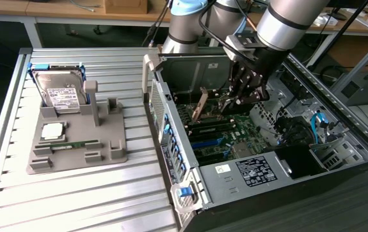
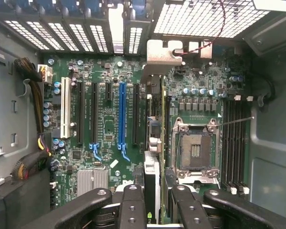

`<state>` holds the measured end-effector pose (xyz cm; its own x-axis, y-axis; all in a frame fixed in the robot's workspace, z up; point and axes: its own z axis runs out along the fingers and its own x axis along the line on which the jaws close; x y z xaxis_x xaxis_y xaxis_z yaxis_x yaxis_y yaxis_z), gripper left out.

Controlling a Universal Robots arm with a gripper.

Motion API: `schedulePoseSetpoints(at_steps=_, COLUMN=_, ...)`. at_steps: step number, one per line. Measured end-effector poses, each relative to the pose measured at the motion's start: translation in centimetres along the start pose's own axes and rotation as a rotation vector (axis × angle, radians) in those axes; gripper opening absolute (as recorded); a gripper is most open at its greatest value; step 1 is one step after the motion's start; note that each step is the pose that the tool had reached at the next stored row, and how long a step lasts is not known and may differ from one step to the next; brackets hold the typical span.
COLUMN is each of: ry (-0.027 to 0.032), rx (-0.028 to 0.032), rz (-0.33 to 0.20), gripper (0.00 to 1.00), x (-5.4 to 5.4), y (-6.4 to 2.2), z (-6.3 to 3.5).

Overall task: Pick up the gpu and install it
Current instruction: 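Insert the gpu into the slot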

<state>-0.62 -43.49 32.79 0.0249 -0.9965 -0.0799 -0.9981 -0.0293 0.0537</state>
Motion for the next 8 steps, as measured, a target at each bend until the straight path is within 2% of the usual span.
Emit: schedulePoseSetpoints(at_steps=8, ry=0.0, rx=0.0, rz=0.0, gripper=0.27, x=0.17, y=0.0, z=0.07)
